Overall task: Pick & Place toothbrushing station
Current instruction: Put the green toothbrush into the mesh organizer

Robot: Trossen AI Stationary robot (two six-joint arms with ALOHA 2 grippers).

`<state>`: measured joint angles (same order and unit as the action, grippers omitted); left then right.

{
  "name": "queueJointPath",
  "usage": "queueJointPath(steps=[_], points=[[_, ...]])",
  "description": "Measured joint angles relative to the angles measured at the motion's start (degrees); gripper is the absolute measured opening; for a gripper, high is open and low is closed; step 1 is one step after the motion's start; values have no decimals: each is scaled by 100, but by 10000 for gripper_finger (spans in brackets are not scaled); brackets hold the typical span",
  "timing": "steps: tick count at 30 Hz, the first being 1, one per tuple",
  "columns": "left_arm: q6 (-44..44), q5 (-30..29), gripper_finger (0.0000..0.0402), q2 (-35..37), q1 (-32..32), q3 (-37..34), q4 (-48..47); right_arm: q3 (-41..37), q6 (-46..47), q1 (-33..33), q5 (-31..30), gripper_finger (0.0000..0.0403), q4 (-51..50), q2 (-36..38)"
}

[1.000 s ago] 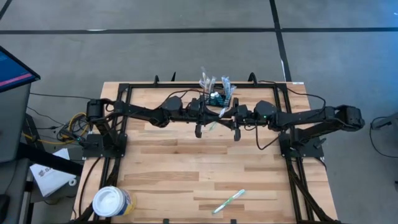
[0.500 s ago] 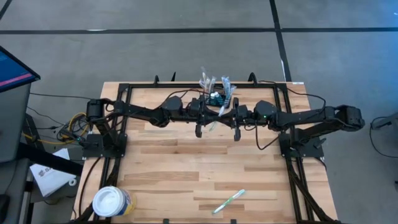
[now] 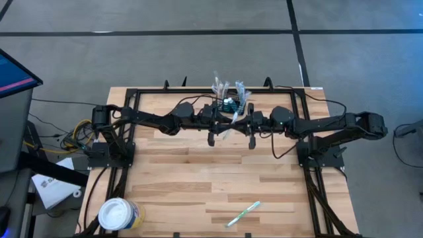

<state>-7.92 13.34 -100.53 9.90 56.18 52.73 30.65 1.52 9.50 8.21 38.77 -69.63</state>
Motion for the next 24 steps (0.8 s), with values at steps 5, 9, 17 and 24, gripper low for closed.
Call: queueJointPath(steps=[5, 9, 17, 24], points=[[-13, -2, 79, 0, 161, -7, -24, 2, 0, 107, 13, 5, -82, 5], [-257, 2, 79, 0, 277, -4, -24, 2, -7, 181, 35, 5, -149, 58], [-286, -4, 79, 0, 250, -7, -42, 11, -61, 390, 70, 5, -565, 262], [-286, 20, 79, 0, 242, -7, -141, 9, -308, 529, -79, 5, -1151, 651]])
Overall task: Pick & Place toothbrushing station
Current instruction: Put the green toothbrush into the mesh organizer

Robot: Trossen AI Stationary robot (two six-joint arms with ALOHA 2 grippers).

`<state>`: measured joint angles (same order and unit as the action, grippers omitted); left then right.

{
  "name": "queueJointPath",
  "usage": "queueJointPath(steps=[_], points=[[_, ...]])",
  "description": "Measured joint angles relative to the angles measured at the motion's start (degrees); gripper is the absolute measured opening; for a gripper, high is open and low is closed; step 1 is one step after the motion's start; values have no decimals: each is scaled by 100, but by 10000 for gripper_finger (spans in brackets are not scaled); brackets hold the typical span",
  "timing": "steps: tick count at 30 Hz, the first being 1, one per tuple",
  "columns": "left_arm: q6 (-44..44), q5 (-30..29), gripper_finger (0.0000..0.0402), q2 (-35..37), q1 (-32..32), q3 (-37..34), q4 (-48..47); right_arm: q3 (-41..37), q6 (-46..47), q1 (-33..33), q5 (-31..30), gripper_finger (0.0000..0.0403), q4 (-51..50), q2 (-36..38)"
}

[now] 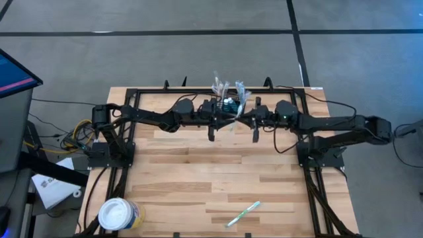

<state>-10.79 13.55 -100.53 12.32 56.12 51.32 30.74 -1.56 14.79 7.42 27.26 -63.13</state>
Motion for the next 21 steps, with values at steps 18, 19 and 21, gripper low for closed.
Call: queueJointPath(steps=[18, 19, 21], points=[[-190, 1098, 80, 0, -26, 2, -290, -7, -338, 930, -299, 5, -547, 176], [-190, 1103, 80, 0, -38, 1, -290, -7, -353, 983, -298, 5, -565, 176], [-190, 1125, 80, -1, -54, 1, -288, -7, -358, 1082, -299, 5, -615, 176]])
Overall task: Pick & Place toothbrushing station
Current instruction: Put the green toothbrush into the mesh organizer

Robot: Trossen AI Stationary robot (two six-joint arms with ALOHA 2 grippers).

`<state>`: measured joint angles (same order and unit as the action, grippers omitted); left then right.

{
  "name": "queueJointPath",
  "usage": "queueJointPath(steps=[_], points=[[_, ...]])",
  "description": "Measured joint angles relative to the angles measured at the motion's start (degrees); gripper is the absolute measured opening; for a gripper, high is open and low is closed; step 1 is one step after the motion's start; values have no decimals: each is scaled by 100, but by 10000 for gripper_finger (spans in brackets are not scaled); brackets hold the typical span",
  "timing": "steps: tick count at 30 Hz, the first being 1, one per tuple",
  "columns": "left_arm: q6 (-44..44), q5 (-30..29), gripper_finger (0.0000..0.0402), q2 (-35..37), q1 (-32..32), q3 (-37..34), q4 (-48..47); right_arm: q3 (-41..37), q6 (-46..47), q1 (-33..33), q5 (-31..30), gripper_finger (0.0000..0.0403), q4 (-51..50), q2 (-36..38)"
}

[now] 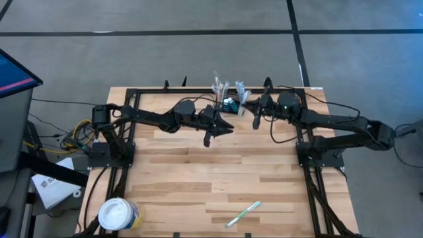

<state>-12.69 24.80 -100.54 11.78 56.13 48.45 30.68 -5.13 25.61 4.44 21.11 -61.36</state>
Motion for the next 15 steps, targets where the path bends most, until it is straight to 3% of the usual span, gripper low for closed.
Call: queueJointPath(steps=[15], points=[[17, 4, 77, 1, -27, 1, 2, -2, -267, 588, -1, 5, -101, -57]])
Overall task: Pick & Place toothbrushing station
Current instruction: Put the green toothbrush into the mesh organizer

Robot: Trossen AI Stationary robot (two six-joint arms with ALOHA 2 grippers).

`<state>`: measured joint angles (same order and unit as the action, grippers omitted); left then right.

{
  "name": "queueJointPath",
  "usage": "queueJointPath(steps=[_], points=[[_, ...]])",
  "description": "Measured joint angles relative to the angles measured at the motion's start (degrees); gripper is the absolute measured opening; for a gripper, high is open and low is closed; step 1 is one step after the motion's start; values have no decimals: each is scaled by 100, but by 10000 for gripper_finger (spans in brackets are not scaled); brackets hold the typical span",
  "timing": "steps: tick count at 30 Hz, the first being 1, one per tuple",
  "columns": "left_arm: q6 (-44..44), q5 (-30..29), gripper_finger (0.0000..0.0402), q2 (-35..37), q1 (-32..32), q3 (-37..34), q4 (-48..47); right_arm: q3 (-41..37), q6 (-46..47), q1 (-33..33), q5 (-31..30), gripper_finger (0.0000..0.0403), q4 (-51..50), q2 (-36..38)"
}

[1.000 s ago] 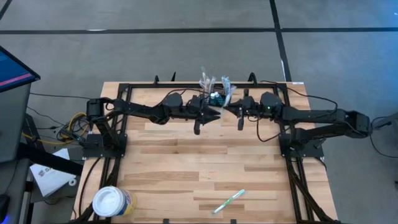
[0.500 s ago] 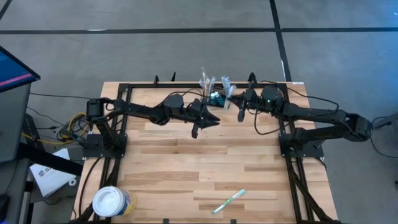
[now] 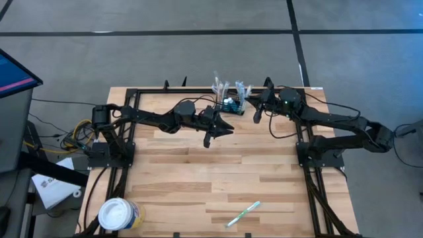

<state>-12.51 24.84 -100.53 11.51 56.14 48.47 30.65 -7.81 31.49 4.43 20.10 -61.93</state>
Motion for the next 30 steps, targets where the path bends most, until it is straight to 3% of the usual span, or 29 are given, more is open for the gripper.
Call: queueJointPath(steps=[15, 30], points=[[24, -22, 77, 0, 4, 0, 2, 2, -182, 481, 24, 5, 329, -52], [24, -14, 77, 0, 4, 0, 2, 2, -76, 570, 166, 5, 1025, -970]])
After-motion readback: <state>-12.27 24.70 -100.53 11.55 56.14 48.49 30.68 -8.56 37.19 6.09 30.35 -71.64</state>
